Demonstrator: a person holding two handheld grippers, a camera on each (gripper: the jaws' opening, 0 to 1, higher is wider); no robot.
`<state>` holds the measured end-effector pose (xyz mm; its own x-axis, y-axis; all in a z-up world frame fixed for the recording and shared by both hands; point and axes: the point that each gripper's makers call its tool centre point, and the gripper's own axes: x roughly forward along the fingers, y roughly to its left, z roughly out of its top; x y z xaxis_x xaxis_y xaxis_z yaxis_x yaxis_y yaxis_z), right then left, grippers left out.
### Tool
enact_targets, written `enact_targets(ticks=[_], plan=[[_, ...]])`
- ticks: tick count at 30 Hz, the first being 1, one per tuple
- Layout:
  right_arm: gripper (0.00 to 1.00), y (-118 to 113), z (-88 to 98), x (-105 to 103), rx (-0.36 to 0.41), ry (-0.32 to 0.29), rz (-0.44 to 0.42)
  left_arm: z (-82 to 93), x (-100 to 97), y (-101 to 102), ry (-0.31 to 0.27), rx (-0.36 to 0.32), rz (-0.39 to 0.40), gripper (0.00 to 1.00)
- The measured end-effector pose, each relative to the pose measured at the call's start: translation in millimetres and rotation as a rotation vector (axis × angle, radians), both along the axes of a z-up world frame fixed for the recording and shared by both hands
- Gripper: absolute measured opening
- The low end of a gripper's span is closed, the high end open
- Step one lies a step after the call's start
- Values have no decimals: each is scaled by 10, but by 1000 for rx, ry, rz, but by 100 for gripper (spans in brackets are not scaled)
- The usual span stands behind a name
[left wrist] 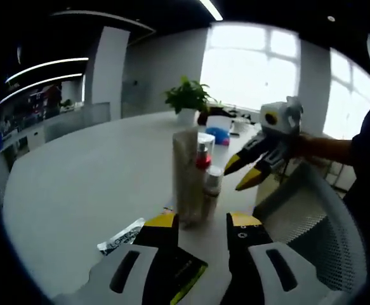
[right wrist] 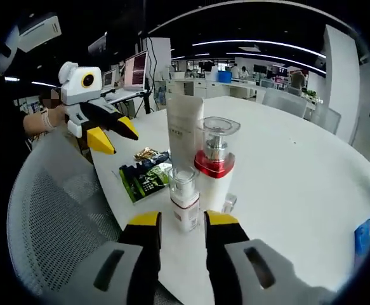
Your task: Arrange the skincare products in the storage area until every visible bottle or jar stands upright without overlapping.
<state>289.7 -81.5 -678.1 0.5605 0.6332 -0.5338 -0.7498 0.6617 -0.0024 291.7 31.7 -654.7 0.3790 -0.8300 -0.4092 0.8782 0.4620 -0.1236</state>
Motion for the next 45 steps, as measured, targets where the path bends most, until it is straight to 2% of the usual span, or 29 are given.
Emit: enact_targets(ticks=[4, 10, 14, 23, 28, 35, 42, 45], plan=[[34, 0, 83, 13, -28, -3, -22, 5, -6, 60, -5, 24, 13, 37], [47, 33, 249, 38, -31, -22, -41, 47, 29, 204, -25, 56, 65, 47], [57, 38, 336, 61, -29, -36, -60, 106, 79, 309, -37, 51, 108, 56], [72, 58, 434, 56, -29, -37, -72, 283, 60, 467, -41, 22, 163, 68], [78, 90, 465, 30, -38, -28, -63, 303, 52, 551, -49, 50, 184, 74], [87, 148, 541, 20, -31, -45, -54, 337, -6, 555, -45, 52, 212, 84], [96, 219, 590, -6, 6, -35, -44, 339, -80, 529, -34, 55, 234, 90], [99, 249, 610, -18, 6, -38, -36, 325, -56, 611, -25, 60, 249, 92]])
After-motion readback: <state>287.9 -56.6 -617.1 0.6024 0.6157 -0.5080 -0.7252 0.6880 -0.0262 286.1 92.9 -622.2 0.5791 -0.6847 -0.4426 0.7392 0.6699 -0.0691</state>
